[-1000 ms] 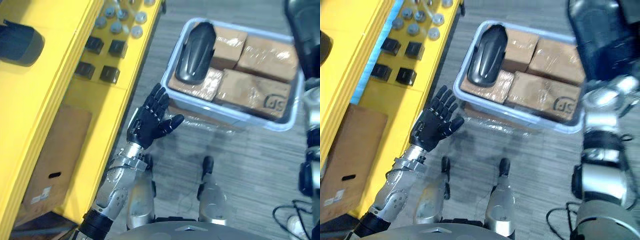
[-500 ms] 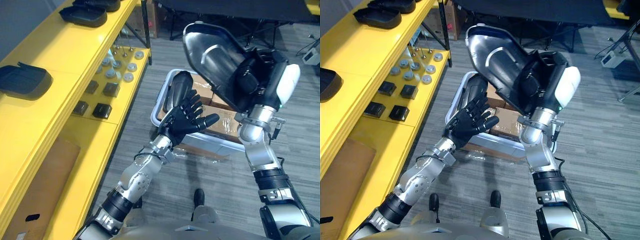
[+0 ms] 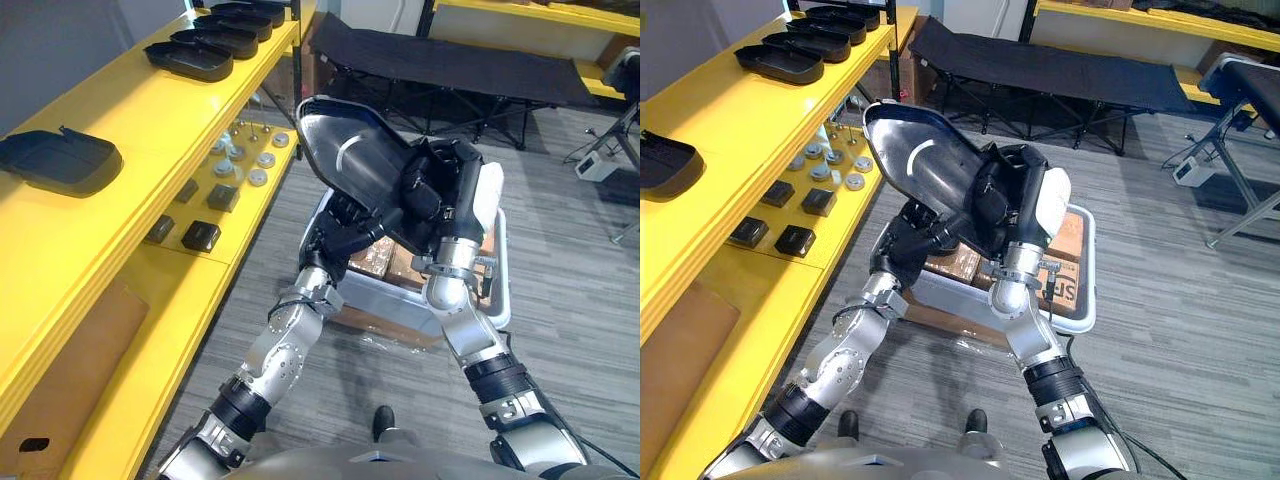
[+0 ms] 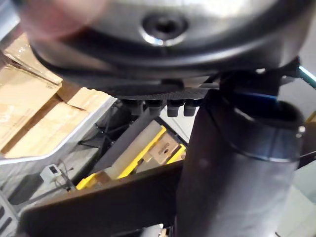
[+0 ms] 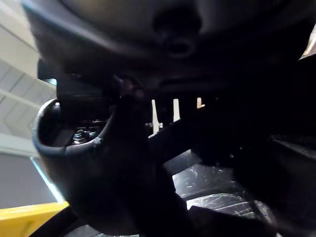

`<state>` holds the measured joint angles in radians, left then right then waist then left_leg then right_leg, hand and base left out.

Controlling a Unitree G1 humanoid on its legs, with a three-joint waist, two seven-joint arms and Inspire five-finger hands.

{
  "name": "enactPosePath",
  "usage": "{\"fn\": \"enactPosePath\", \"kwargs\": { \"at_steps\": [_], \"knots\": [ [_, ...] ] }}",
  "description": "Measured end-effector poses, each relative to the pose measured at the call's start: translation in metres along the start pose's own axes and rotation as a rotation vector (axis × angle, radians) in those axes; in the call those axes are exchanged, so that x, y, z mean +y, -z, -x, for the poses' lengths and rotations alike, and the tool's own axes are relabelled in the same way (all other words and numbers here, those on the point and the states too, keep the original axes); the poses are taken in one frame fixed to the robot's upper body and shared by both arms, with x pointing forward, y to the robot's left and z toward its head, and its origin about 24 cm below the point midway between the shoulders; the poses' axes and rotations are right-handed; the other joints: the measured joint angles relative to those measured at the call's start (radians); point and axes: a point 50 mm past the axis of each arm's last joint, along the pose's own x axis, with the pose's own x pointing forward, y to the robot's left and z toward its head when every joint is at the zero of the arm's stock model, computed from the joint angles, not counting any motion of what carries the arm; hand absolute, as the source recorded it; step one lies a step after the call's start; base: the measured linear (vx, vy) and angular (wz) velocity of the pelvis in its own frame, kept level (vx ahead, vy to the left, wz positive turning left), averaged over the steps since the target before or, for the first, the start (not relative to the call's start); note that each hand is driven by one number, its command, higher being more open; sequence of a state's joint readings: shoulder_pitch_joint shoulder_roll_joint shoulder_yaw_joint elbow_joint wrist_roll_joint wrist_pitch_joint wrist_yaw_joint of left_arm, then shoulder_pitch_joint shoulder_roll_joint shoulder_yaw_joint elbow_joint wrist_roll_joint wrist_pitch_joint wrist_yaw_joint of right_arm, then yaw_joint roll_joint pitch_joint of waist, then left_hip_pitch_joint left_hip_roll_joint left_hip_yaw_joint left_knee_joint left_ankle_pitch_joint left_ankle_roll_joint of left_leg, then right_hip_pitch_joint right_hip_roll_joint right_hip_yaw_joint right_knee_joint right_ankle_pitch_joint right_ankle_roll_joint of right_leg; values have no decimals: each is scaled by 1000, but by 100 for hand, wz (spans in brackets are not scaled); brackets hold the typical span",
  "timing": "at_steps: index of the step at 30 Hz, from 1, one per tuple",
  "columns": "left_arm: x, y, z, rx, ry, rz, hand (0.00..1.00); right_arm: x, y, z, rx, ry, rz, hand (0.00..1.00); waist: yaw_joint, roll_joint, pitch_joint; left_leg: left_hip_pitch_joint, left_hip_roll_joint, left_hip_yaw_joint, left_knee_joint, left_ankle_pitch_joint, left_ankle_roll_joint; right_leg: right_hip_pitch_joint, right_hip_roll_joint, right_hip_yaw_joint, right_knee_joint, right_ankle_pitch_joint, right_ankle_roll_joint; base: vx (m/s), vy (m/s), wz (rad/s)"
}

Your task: Walk over and take three plastic housings, then place them on the shelf

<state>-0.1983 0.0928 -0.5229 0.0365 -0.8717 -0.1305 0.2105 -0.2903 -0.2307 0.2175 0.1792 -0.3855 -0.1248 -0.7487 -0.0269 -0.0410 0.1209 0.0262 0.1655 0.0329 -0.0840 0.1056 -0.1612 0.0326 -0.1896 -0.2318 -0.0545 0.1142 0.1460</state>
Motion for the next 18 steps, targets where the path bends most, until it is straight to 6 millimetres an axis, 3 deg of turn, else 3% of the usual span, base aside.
{"fn": "enactPosePath", "kwargs": {
  "at_steps": [6, 18],
  "knots": [
    [-8, -6, -3, -36, 111, 167, 100, 12, 7, 13, 28, -62, 3, 0, 0, -8, -21, 0, 0, 0, 0, -1, -1, 1, 0, -2, -1, -1, -1, 0, 0, 0],
    [-15, 2, -5, 46, 142, 172, 100, 13, 5, 18, 20, -28, -21, 0, 0, -9, -45, 0, 0, 1, 1, -1, -1, 1, 0, -3, -2, -1, -4, 0, 0, 0]
  ]
}}
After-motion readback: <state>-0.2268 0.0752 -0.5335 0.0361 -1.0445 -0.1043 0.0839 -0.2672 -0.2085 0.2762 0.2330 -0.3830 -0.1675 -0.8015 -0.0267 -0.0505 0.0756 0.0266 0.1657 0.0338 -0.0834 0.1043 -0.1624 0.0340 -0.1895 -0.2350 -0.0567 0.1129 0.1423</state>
